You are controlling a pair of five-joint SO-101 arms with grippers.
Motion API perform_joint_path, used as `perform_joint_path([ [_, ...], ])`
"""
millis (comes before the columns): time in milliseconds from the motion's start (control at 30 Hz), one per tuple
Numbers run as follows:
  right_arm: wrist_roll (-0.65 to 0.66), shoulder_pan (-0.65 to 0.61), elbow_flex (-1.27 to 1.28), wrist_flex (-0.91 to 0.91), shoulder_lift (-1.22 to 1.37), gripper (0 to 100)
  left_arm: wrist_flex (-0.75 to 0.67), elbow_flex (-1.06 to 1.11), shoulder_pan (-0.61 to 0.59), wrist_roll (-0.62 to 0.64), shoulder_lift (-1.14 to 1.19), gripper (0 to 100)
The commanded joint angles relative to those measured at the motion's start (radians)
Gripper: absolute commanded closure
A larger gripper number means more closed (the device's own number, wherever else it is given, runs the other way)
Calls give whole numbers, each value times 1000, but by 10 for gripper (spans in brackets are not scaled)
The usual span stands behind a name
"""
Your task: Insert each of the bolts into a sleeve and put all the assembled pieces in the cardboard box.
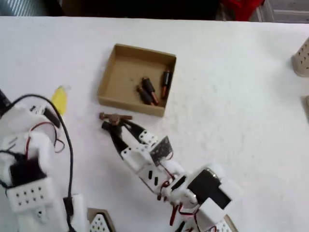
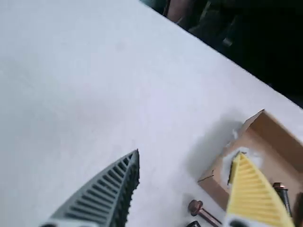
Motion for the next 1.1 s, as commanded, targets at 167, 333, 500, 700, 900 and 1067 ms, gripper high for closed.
perform_joint_path([
  [167, -6, 16, -26, 13, -18, 982, -58, -38, -4, 11, 124, 676],
  [333, -3, 16, -26, 54, -19, 982, -58, 12, 39, 5, 128, 697],
  [500, -8, 25, 8, 85, -122, 982, -74, 29, 44, -94, 131, 935],
  [700, -8, 97, 25, 499, -447, 982, -147, 157, 44, -176, 131, 984],
  [900, -8, 176, 23, 1070, -875, 982, -199, 339, 39, -325, 128, 979],
  [1067, -8, 206, -12, 1445, -1182, 982, -193, 431, 38, -423, 125, 979],
])
